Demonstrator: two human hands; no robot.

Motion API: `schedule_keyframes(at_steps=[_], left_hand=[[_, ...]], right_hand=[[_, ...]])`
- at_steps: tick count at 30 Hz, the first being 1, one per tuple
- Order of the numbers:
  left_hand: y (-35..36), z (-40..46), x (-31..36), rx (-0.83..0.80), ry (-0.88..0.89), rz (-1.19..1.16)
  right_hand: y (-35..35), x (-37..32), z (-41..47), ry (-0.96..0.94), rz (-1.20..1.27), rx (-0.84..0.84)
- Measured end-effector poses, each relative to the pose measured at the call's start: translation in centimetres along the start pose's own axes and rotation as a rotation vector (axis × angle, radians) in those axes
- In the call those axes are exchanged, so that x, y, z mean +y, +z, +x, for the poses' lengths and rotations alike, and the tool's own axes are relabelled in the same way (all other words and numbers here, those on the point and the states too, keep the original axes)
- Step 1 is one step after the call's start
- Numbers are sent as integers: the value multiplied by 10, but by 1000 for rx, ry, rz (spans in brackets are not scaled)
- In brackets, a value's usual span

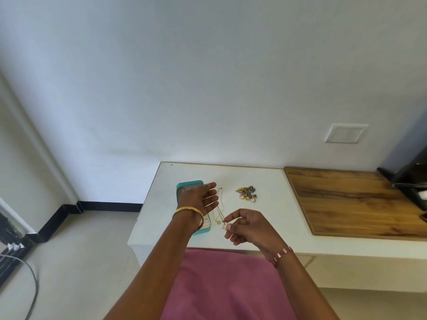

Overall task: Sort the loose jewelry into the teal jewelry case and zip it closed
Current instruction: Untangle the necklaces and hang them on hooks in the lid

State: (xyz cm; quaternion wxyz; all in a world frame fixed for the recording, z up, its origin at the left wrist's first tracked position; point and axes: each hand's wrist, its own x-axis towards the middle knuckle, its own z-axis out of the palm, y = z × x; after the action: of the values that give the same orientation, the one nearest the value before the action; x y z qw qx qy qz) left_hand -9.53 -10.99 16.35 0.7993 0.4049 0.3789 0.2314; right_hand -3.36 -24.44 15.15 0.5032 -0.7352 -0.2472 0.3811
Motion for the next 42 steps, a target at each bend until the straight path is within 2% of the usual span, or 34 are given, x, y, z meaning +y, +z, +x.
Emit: schedule_keyframes(at_steps=[5,8,13,18,28,32,38,42], left_hand=[[-3,-11,1,-88,77,76],[-5,-18,-2,-175,89,155],[-8,-25,-10,-359,14,327],[-11,-27,-18,-460,-42,441],[-17,-29,-30,-446,12,585],[-19,-30,-37,-399,40,567],[-24,-26,-45,-248,60,364],[-27,-22,-43,-212,28,174]], right_hand=[[1,12,0,89,-213,-78],[-1,14,2,78,-273,-70],[-4,1,6,39,32,95],[-4,-5,7,81,232,31],[-6,-5,5,25,304,121],[-8,-3,5,12,451,178],[-10,-2,2,-23,796,178],[-15,-4,0,-42,860,173]])
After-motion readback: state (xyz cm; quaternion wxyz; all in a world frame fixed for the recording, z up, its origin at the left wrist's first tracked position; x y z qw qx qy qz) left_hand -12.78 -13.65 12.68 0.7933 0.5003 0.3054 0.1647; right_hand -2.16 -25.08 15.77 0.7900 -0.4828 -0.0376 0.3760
